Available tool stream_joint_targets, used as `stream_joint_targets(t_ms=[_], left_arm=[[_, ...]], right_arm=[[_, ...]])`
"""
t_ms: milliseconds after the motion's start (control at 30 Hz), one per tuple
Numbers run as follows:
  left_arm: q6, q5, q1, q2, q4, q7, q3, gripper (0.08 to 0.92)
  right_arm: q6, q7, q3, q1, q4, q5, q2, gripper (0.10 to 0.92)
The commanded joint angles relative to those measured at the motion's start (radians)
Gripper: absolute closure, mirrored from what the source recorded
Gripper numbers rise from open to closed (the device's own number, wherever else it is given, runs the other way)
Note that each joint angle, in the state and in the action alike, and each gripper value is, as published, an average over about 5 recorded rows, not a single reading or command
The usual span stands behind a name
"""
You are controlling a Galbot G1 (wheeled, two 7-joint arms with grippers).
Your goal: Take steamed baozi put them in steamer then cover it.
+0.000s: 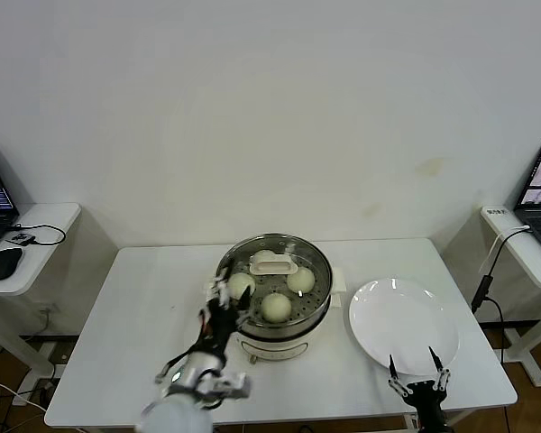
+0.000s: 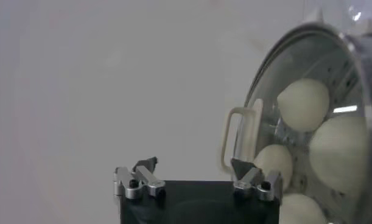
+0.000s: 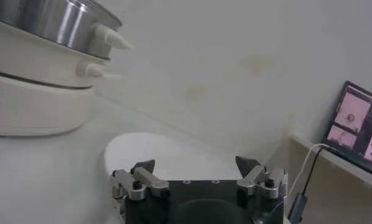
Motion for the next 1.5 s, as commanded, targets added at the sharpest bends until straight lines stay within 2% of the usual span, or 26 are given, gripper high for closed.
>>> stream_joint_targets(t_ms=[33,133,400,800,1500], left_arm=[[-0.344,-0.984,0.36,0.059,-0.05,-0.31,-0.357,0.178],[-0.379,-1.125,0.391,0.047,-0.009,-0.349,-0.381,0.177],[-0.449,-1.274,0.469,0.016,0.038,-0.326,-0.376,0.177],[-0.506,-1.303,0.491,-0.011,0.129,-0.298,-0.391,0.177],[-0.515,-1.27,0.508,-0.011,0.139,-0.241,-0.37,0.177]], right_arm=[[-0.019,-0.013,-0.045,-0.041,0.051,0.071,-0.028,0.203],[-0.032,-0.019,-0.062,-0.065,0.085,0.1,-0.045,0.203],[-0.072,-0.039,-0.078,-0.094,0.119,0.166,-0.076,0.203],[-0.095,-0.051,-0.103,-0.106,0.134,0.176,-0.076,0.203],[-0.106,-0.055,-0.123,-0.143,0.159,0.178,-0.071,0.203]])
